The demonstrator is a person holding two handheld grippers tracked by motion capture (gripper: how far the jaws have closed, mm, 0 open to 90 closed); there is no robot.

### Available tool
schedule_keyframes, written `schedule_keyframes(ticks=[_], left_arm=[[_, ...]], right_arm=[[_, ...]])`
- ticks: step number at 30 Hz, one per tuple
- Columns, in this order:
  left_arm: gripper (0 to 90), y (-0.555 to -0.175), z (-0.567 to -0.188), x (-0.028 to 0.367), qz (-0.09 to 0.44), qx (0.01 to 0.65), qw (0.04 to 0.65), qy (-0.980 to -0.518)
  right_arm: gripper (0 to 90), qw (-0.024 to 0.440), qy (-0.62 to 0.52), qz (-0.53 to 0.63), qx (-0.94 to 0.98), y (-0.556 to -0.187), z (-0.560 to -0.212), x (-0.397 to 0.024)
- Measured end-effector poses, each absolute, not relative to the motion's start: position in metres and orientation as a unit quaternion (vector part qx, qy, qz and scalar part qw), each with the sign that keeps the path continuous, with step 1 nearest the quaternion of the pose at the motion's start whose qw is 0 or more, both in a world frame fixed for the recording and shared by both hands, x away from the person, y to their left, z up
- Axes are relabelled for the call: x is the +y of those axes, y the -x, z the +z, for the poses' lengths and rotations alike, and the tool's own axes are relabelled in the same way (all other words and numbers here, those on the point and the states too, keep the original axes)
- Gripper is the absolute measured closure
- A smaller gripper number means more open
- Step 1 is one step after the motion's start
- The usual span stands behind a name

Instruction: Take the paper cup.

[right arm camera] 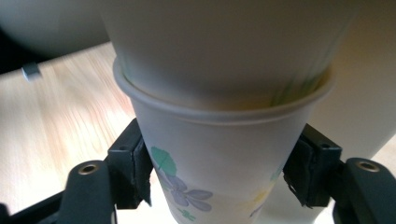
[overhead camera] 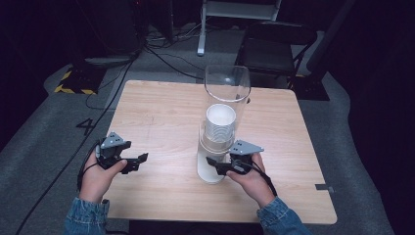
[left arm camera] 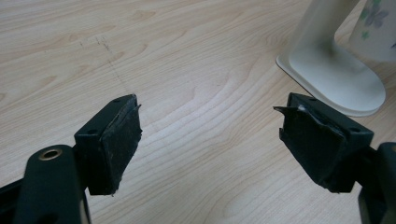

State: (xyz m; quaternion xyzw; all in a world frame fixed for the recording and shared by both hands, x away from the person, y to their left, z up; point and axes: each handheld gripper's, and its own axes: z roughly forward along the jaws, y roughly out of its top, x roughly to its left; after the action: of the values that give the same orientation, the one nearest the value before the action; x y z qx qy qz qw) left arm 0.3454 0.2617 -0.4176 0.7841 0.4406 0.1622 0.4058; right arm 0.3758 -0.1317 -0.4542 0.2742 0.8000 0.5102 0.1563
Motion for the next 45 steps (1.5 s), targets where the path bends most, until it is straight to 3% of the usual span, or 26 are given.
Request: schedule_keyframes(ticks=[27,45], left_arm=[[20.2,-0.351,-0.42,0.261,0.154,0.444,0.41,-0.782],[20.2,-0.368,-0.424,0.246,0.142,0.429,0.41,-0.792]], right_arm=[[32.7,0.151,-0.266,0.442,0.843,-0.369,-0.471,-0.146],[33.1,0.195,-0.299,0.407,0.841,-0.365,-0.467,-0.178]])
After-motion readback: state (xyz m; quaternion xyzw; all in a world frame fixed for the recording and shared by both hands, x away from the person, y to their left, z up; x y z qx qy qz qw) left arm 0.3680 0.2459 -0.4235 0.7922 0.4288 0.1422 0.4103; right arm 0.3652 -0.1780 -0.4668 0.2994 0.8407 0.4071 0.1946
